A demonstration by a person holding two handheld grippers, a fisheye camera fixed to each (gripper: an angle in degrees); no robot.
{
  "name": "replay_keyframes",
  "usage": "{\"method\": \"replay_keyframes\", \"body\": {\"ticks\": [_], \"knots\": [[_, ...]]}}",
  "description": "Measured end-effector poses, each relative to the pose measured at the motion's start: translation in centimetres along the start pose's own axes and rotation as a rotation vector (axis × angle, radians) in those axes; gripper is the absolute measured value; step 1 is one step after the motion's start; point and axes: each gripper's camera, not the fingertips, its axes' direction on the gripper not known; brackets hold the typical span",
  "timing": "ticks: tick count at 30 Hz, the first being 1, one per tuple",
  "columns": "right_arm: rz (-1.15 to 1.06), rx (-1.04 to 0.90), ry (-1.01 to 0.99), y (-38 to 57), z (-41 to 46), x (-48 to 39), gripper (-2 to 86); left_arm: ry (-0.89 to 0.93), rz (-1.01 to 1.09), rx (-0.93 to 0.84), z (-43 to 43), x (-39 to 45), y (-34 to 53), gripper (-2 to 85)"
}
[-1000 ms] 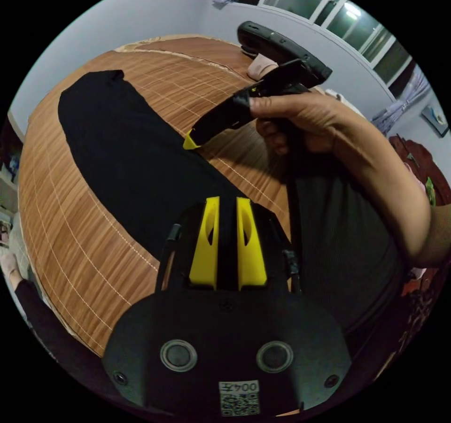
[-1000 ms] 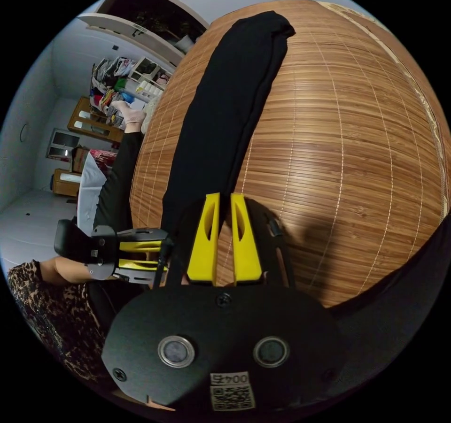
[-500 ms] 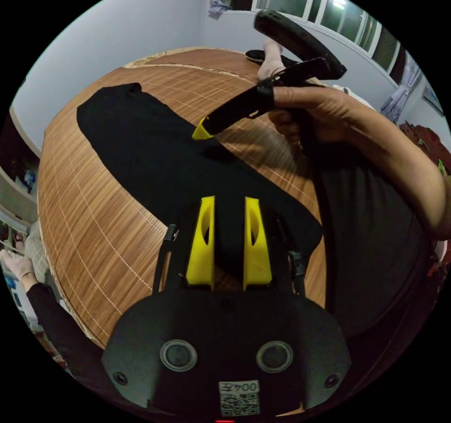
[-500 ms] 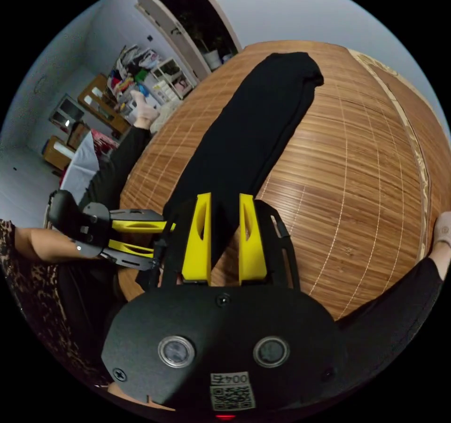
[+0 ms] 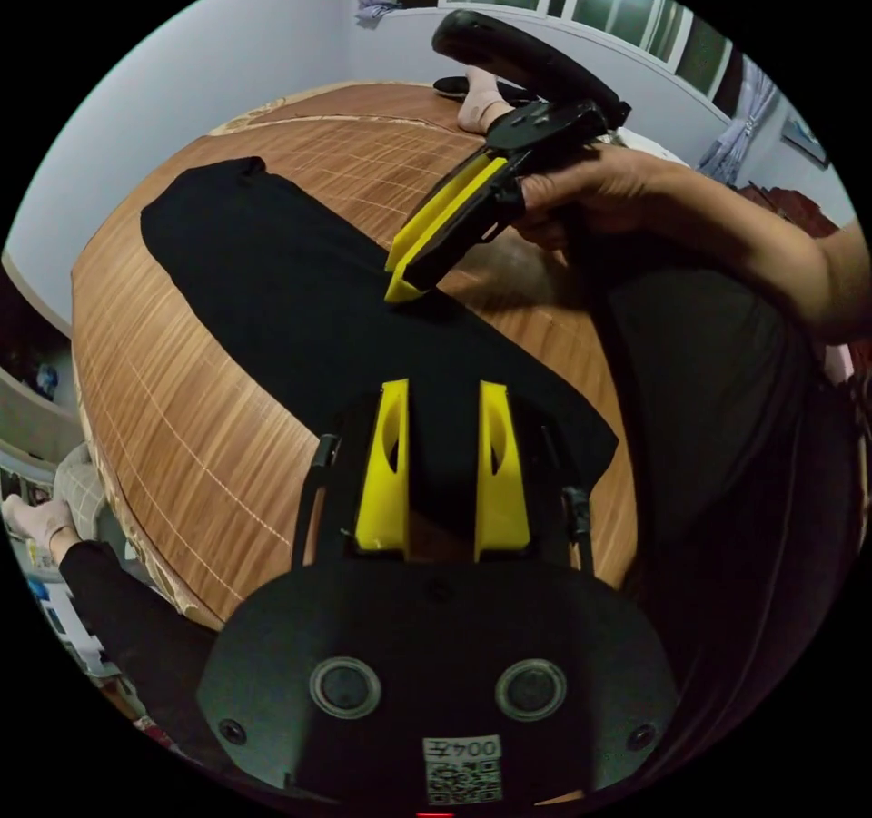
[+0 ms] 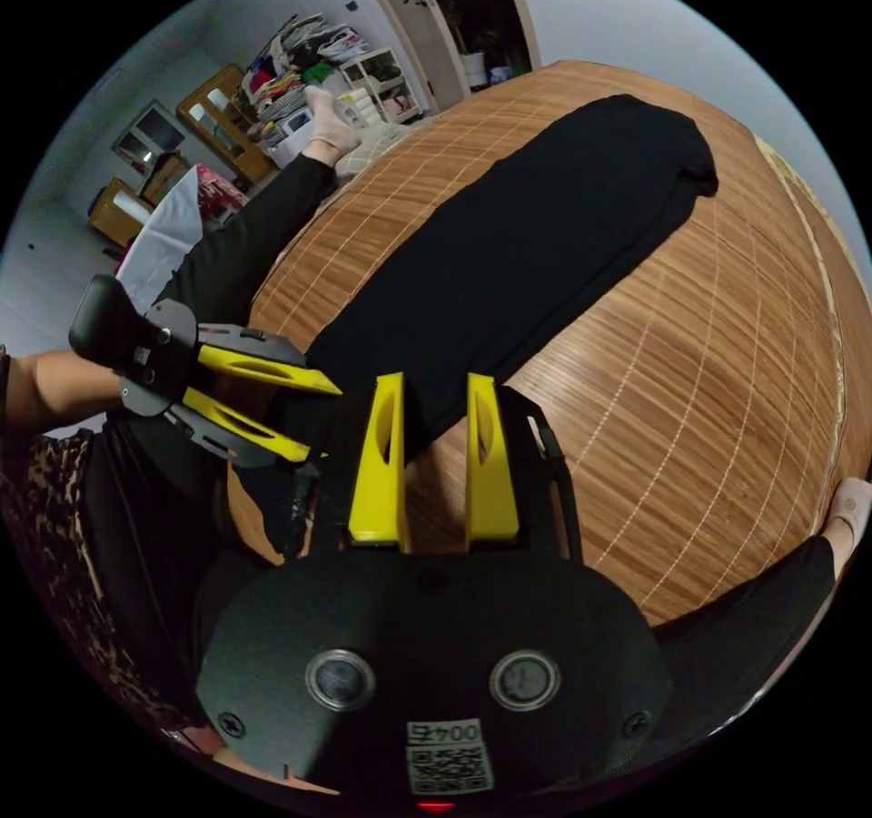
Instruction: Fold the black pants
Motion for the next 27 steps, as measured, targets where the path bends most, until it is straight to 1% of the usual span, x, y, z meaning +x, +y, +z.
{"method": "replay_keyframes", "body": {"ticks": [5,9,12,14,15,17,20,24,27], "knots": [[-0.046,-0.003,0.005,-0.6,-1.1,-0.5,12.2,0.031,0.064,-0.011,-1.2,0.3,1.1,16.2],[0.01,0.012,-0.08,-0.8,-2.7,1.4,12.3,0.041,-0.016,0.101,-3.1,-1.6,1.4,16.8],[0.133,0.129,-0.14,-0.6,-5.1,4.1,12.1,0.016,-0.105,0.179,-3.8,-4.7,1.4,16.9],[0.227,0.288,-0.171,-0.3,-7.3,6.4,11.7,-0.016,-0.144,0.222,-3.8,-7.3,1.0,16.9],[0.253,0.321,-0.185,-0.2,-7.7,7.0,11.6,-0.026,-0.156,0.231,-3.7,-8.0,0.9,16.9],[0.359,0.437,-0.277,0.0,-9.0,9.5,11.4,-0.049,-0.203,0.265,-3.3,-10.8,0.8,16.9],[0.46,0.495,-0.384,-0.6,-9.8,12.5,11.4,-0.05,-0.265,0.267,-2.8,-14.2,0.7,16.5],[0.494,0.487,-0.422,-3.3,-11.7,15.7,11.4,-0.017,-0.33,0.276,-2.9,-17.8,0.7,15.7],[0.514,0.52,-0.48,-6.3,-13.5,18.8,11.2,0.071,-0.373,0.204,-1.9,-20.2,0.9,15.1]]}}
